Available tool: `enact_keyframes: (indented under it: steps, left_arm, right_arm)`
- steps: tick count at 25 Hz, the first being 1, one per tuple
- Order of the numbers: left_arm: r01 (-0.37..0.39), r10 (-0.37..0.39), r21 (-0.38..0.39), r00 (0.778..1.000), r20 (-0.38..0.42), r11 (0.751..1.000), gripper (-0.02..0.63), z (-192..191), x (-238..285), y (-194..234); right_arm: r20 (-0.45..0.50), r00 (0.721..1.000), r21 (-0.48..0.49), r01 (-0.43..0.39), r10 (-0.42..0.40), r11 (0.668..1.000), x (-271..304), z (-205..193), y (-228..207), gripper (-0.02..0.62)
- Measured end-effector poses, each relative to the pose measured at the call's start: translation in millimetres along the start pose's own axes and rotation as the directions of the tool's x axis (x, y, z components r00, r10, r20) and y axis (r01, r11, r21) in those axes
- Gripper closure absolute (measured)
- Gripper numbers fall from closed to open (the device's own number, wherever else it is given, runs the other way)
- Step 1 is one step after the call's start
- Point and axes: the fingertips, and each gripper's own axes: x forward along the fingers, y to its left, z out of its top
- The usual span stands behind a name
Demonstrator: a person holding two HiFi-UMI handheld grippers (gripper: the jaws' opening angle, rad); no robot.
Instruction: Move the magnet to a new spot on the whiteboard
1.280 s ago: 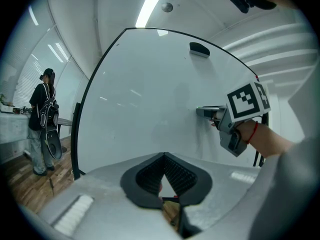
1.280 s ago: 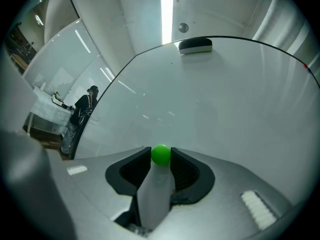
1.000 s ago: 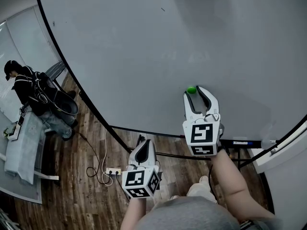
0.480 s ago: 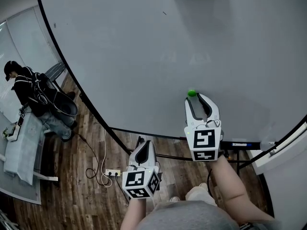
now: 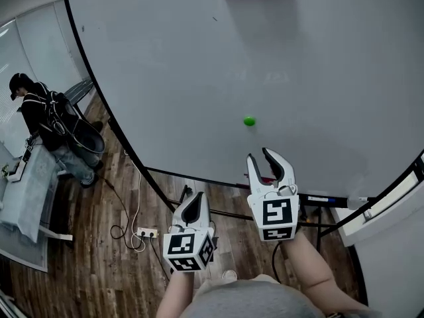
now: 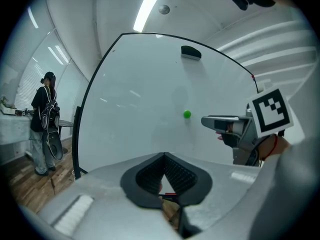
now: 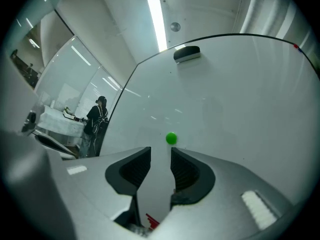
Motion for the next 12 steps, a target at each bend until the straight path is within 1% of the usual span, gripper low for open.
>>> enact_keyframes:
  steps: [7, 11, 12]
  left_arm:
    - [-0.028, 0.028, -0.003, 1.000, 0.002, 1.000, 0.609, -2.4, -36.8, -36.9]
    - [-0.032, 0.032, -0.006, 0.999, 0.003, 0.999, 0.609, -5.9, -59.1, -59.6]
    - [-0.033, 0.033, -0.006, 0.999, 0.001, 0.999, 0.609, -8.0, -64.9, -65.0]
  right_arm:
    - [-0.004, 0.998, 0.040, -0.068, 0.068, 0.997, -60.3, -0.4, 6.5, 0.500]
    - [-0.005, 0.997, 0.058, -0.074, 0.075, 0.996, -95.1, -2.7, 5.8, 0.558]
    - [-0.006, 0.997, 0.065, -0.077, 0.077, 0.995, -103.5, -3.8, 6.0, 0.563]
